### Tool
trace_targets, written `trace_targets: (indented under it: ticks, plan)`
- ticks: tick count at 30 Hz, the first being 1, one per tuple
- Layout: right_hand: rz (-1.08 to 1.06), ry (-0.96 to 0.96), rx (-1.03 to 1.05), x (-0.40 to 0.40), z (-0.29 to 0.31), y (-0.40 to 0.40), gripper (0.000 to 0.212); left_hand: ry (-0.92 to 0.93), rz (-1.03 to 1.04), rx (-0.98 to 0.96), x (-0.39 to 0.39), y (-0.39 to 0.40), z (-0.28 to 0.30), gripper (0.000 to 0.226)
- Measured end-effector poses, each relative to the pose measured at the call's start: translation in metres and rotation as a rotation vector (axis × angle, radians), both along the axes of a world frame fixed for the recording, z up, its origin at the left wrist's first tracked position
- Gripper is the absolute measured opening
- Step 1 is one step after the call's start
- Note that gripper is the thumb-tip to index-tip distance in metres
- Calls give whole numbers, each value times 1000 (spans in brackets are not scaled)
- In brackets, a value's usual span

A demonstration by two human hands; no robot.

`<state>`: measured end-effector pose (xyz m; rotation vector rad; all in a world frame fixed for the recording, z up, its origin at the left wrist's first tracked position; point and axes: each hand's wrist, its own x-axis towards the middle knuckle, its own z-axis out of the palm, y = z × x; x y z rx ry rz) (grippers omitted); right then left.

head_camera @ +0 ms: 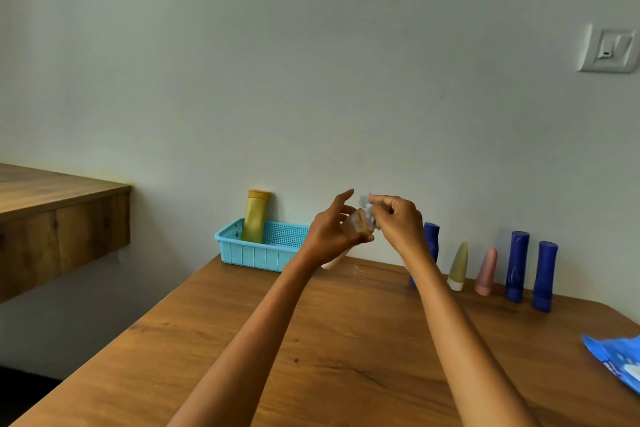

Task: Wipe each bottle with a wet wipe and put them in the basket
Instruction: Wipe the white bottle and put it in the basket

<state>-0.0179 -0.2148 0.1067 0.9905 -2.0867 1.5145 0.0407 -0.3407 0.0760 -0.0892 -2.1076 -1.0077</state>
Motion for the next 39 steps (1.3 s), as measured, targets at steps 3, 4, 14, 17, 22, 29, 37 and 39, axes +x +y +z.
trace_targets:
  ticks: [3, 4, 14, 17, 22, 29, 37, 39]
  plan:
    - [248, -198, 54, -5, 1, 6, 25, 1, -39, 31, 2, -4, 2, 86]
    - [299, -252, -1, -8, 1, 8, 23, -8, -65, 52, 3, -6, 2, 85]
    - [232, -399, -322, -16, 1, 9, 30, -10, -197, 299, 3, -4, 9, 71]
    - [344, -404, -306, -6, 0, -4, 28, 6, -167, 337, 2, -6, 10, 65]
    - [322, -278, -217, -2, -4, -13, 28, 27, -156, 517, 5, -14, 8, 60]
    - [390, -481, -492, -4, -5, -9, 17, 8, -302, 618, 4, -9, 12, 55]
    - [250, -530, -407, 0, -14, -16, 23, -39, -363, 642, 5, -10, 10, 45]
    - [259, -415, -291, 0, -12, -15, 23, -14, -329, 678, 5, -12, 11, 44]
